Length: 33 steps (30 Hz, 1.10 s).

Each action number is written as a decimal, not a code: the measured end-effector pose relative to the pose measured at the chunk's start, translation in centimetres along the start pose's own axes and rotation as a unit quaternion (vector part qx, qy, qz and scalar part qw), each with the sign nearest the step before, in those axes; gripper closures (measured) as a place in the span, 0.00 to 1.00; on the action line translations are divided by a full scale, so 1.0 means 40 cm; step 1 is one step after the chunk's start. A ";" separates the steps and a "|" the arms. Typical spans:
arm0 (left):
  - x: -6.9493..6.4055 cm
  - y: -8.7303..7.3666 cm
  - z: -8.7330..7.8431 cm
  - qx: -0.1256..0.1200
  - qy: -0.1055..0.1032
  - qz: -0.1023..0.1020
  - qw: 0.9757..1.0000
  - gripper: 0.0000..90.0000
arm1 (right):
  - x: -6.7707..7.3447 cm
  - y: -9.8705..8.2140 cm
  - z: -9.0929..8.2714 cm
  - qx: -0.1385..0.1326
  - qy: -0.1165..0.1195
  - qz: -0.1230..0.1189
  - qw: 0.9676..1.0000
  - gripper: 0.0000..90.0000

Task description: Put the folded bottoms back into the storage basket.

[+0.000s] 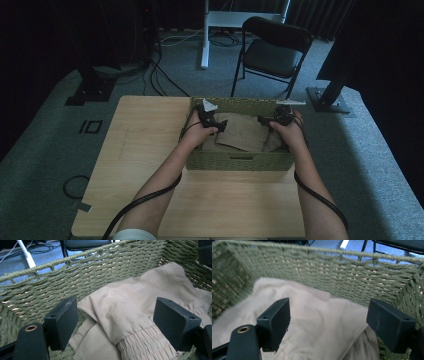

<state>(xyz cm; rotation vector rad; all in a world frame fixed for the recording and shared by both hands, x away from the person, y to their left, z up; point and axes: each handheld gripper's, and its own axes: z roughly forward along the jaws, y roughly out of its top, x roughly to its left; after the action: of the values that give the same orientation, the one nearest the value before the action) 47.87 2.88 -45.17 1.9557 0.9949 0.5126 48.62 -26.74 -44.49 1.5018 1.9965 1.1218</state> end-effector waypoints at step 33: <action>-0.024 -0.022 -0.212 -0.038 -0.034 0.006 0.999 0.22 | 0.055 -0.027 -0.149 -0.048 0.020 -0.038 0.998 0.19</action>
<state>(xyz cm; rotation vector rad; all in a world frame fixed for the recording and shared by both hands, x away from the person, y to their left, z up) 41.27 6.71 -41.27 1.8994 0.9092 0.4799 42.93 -26.94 -41.47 1.3545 1.9783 1.2060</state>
